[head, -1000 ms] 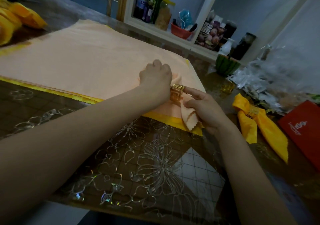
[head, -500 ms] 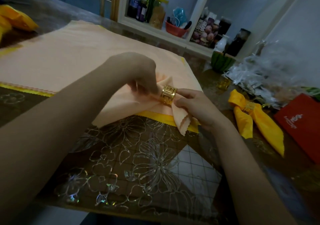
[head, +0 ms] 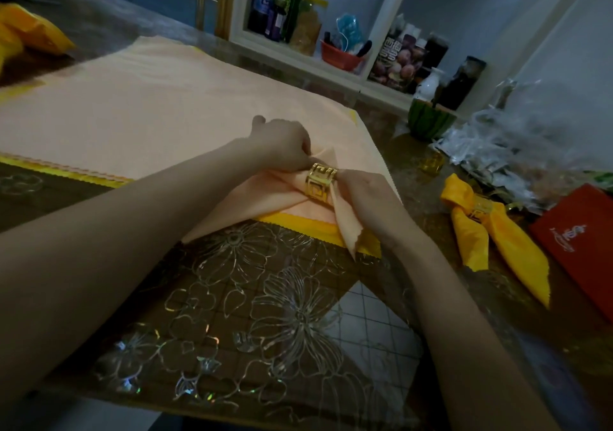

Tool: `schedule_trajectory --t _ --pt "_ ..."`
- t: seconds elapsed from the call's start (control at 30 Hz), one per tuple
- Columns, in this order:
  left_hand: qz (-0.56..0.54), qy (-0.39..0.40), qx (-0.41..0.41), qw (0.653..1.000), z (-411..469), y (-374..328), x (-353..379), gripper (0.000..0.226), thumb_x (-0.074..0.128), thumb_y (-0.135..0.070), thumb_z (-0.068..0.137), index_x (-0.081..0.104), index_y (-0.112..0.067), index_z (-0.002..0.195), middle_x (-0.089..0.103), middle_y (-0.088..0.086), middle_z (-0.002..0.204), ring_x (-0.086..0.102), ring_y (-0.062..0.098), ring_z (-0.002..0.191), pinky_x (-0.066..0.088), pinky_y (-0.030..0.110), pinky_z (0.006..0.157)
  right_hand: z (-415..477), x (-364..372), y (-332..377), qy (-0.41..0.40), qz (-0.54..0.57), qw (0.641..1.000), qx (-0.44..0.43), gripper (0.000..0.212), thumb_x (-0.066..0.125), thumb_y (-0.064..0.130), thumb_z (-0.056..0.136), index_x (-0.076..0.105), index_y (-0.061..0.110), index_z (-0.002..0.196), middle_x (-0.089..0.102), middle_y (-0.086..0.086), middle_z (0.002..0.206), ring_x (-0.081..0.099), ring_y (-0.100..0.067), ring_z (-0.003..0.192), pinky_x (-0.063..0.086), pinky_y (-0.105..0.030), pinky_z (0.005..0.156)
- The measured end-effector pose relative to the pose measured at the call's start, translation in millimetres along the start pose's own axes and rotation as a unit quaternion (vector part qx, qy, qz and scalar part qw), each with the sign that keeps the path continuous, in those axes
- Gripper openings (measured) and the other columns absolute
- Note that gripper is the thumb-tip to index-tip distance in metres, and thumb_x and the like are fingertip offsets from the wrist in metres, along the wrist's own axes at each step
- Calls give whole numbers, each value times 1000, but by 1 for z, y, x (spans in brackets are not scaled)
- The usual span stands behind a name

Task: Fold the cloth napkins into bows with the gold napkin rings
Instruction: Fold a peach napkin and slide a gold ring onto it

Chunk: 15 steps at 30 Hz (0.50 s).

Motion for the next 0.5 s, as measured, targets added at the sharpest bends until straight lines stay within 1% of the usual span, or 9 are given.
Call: schedule_trajectory --t 0.07,0.13,0.2,0.27,0.33,0.37,0.4,0.43,0.5 --pt "-7 -32 12 999 -1 -5 -2 33 53 -39 90 57 -19 115 61 4 113 52 26 109 25 41 100 2 4 -2 -18 -22 1000 -2 37 30 24 101 48 20 70 46 2 71 39 -5 65 29 -14 52" --pt "-24 -43 12 999 -2 -8 -3 38 54 -32 91 45 -15 124 59 6 118 52 27 111 29 39 97 4 4 -6 -54 -15 998 -2 38 32 20 101 46 17 66 44 1 68 38 -7 62 29 -22 56" --pt "-26 -21 13 999 -3 -11 -1 43 54 -26 92 40 -10 130 57 10 122 53 29 111 36 37 91 5 4 -5 -69 -6 997 -23 32 40 14 97 62 15 74 53 -3 74 44 -10 64 32 -25 56" --pt "-7 15 26 1000 -3 -16 3 35 52 -21 92 49 -5 123 57 13 120 54 30 107 42 36 86 5 5 -2 -71 -13 996 -58 25 50 5 90 74 11 92 64 -9 83 52 -14 69 35 -19 56" --pt "14 28 37 999 -4 -19 5 26 51 -18 91 55 -4 113 56 14 116 54 30 104 44 35 84 2 3 0 -99 -50 991 -78 25 56 2 84 76 12 94 58 -3 71 47 -12 67 34 -25 59" --pt "15 24 40 999 -6 -20 6 27 51 -17 90 56 -5 113 54 14 116 53 30 104 44 36 85 0 1 1 -121 -73 987 -75 24 58 4 84 76 14 96 52 4 68 42 -8 64 33 -24 58" --pt "10 21 40 999 -8 -20 6 28 52 -16 89 55 -5 115 53 13 116 53 29 104 44 35 85 -2 -1 1 -139 -89 984 -70 24 58 5 85 75 14 99 48 8 68 40 -7 63 32 -18 56" --pt "4 15 39 999 -10 -18 6 29 53 -17 89 55 -6 116 53 12 116 53 28 104 44 35 83 -2 0 1 -145 -95 982 -67 24 57 7 86 75 14 101 48 7 70 39 -5 63 31 -14 56" --pt "-9 -3 39 999 -14 -15 5 32 53 -19 89 55 -9 120 55 10 118 53 27 106 41 34 79 -4 2 2 -135 -73 986 -66 24 55 9 89 73 13 103 55 -1 81 42 -4 67 31 -13 57"
Point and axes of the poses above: each hand's wrist, its own z-axis towards the middle knuckle, its own x-axis out of the palm, y = z × x, the point moved 6 cm from there along z, towards the middle knuckle
